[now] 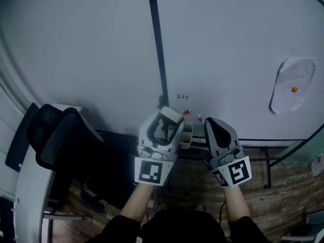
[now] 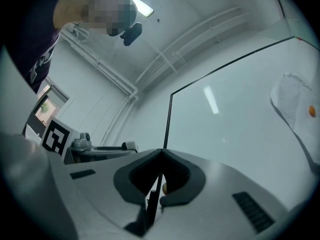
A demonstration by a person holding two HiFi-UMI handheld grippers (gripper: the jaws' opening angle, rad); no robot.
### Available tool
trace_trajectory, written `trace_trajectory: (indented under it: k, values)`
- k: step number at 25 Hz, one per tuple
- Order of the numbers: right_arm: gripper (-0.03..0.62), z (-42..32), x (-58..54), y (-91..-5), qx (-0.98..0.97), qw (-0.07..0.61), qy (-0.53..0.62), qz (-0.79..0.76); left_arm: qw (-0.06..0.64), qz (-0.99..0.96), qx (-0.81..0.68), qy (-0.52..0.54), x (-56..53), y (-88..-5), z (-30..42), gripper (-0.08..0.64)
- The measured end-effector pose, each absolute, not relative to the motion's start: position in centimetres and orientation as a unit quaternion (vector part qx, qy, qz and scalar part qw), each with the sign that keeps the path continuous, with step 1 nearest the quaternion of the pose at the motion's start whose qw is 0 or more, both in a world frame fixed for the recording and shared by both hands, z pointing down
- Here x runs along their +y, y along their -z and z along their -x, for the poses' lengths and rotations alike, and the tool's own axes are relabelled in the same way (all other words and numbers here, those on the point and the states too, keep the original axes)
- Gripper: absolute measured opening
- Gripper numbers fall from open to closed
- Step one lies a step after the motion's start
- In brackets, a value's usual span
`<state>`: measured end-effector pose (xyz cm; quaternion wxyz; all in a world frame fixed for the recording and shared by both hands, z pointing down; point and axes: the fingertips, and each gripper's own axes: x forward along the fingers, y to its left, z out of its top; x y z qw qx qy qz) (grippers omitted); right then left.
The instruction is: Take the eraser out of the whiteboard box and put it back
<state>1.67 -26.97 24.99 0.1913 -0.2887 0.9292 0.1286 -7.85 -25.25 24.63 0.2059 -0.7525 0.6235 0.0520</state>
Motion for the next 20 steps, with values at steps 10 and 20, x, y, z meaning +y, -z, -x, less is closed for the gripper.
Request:
trace_trajectory:
  k: [10, 20]
  values:
    - [0.003, -0.9, -28.1, -27.3, 0.935, 0.174, -0.102, 0.292, 0.165, 0.753, 0.636, -0.039, -26.9, -27.6, 9.4, 0.239]
    - [0.003, 0.7, -31.1, -34.0, 0.945, 0.131, -0.048, 0.297, 0.1, 0.76, 0.642, -0.024, -30.4, -34.2, 10.8, 0.239]
